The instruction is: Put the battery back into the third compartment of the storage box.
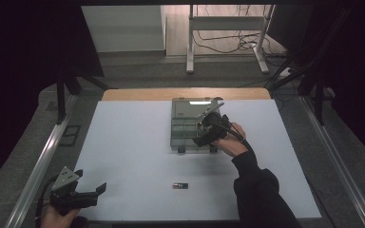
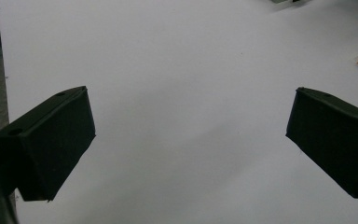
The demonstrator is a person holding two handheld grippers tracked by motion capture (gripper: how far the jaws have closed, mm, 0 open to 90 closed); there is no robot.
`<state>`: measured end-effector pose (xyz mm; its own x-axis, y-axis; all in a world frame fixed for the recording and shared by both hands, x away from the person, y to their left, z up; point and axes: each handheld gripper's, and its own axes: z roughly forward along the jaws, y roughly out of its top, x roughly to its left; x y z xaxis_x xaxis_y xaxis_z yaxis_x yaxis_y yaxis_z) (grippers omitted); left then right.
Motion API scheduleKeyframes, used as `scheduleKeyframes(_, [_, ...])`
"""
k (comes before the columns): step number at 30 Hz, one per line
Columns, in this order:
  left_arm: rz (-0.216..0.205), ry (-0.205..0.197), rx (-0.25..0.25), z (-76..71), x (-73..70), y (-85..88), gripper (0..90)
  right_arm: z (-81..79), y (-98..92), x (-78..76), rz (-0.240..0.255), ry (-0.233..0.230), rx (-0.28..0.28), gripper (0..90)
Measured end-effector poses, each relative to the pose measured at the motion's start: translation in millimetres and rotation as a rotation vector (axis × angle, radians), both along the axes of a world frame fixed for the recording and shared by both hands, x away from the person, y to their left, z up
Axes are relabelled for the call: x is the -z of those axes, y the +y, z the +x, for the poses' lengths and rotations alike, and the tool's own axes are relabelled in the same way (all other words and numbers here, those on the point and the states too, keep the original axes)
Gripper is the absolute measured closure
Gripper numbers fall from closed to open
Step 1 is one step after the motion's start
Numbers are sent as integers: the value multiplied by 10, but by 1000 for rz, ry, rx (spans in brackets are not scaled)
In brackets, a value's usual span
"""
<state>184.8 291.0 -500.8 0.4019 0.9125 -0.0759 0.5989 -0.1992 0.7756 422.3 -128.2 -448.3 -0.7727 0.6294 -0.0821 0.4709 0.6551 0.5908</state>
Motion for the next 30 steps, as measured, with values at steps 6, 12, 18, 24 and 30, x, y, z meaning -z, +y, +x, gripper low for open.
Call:
scheduleKeyframes(6, [0,0,-1,-1,-1,0,15,-204,40,4,6,-26,-38,0])
scheduleKeyframes(12, [1,0,-1,-1,0,-2,15,-385,67,10,18,-52,-64,1])
scheduleKeyframes(18, [0,0,-2,-1,-1,-1,15,-535,73,27,17,-60,-100,13])
scheduleKeyframes(24, [2,-2,-1,-2,-1,-2,15,-630,82,33,38,-57,-110,19])
scheduleKeyframes(30, [4,-3,1,-4,-2,-4,15,-747,114,73,58,-42,-113,20])
